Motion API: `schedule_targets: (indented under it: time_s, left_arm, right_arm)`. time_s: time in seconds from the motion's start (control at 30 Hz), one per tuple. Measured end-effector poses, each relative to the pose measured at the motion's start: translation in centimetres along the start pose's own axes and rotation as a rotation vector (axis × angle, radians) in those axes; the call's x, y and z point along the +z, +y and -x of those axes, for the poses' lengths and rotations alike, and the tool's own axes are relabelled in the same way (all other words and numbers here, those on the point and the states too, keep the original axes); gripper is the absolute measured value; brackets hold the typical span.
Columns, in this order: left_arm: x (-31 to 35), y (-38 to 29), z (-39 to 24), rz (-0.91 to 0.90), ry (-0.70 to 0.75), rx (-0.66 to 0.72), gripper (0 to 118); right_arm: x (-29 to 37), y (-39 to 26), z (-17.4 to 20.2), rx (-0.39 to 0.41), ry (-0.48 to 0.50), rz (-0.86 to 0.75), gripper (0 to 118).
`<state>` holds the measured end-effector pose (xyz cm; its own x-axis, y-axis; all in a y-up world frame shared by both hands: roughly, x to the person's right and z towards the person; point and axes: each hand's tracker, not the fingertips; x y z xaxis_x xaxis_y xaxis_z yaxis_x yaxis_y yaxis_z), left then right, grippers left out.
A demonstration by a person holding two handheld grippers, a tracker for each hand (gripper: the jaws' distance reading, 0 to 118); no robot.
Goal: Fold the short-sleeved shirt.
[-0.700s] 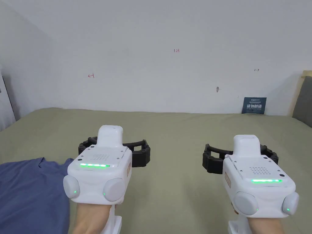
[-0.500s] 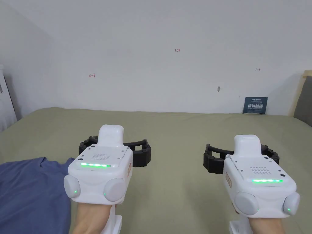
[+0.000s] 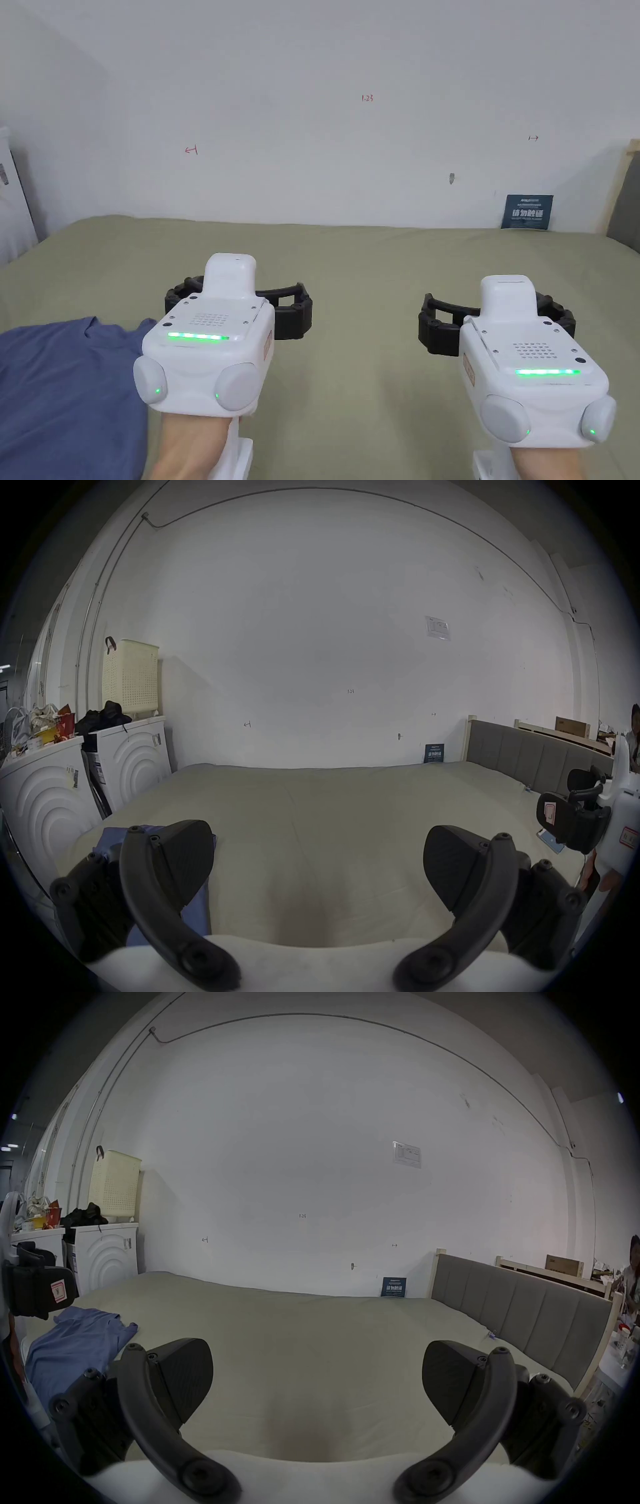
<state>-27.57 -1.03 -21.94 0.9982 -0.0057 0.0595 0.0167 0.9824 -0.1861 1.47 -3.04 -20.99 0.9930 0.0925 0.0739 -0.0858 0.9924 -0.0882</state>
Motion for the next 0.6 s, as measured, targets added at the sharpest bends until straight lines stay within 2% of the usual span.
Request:
schedule_targets:
  time_s: [0.6]
  left_arm:
    - [-0.14, -0.25, -0.43, -0.028, -0.002, -0.022, 118]
  right_arm:
    - [0.11, -0.09, 0.19, -0.001, 0.004, -0.014, 118]
